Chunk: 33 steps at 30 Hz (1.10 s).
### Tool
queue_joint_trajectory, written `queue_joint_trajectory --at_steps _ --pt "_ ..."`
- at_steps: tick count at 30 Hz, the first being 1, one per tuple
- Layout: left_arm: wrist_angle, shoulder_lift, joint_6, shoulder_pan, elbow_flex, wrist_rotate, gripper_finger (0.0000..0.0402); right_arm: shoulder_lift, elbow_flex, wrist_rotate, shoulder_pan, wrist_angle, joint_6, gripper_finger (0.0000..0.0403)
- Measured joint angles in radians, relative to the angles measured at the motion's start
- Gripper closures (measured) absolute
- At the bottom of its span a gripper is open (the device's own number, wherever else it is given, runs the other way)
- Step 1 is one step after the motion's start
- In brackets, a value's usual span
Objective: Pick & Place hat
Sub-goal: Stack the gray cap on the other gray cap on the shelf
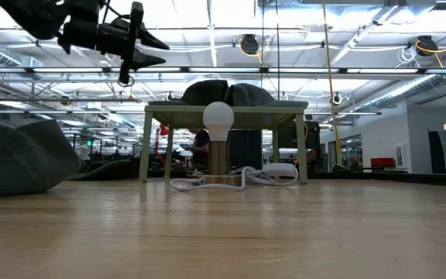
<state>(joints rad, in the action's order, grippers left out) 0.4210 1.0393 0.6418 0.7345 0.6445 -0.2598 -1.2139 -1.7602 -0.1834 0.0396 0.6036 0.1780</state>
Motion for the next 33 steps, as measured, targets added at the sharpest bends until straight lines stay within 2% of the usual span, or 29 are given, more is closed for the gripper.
queue_joint_trajectory --at_steps 4,8,17,24,30,33 --pt "-0.001 0.0 0.013 -0.053 0.0 0.027 0.0238 0.0 0.0 0.0 -0.006 0.0 -0.016 0.0273" --pt "-0.005 0.0 0.076 -0.11 0.0 0.093 0.0238 0.0 0.0 0.001 -0.006 0.0 -0.012 0.0273" --pt "-0.057 0.0 0.236 -0.285 0.0 0.158 0.0238 0.0 0.0 0.004 -0.005 0.002 -0.009 0.0273" --pt "-0.128 0.0 0.431 -0.438 0.0 0.219 0.0238 0.0 0.0 0.004 -0.005 0.002 -0.04 0.0273" --pt "-0.19 0.0 0.6 -0.546 0.0 0.227 0.0238 0.0 0.0 0.004 -0.005 0.004 -0.042 0.0273" --pt "-0.315 0.0 0.685 -0.602 0.023 0.227 0.0238 0.0 0.0 0.004 -0.005 0.011 -0.043 0.0273"
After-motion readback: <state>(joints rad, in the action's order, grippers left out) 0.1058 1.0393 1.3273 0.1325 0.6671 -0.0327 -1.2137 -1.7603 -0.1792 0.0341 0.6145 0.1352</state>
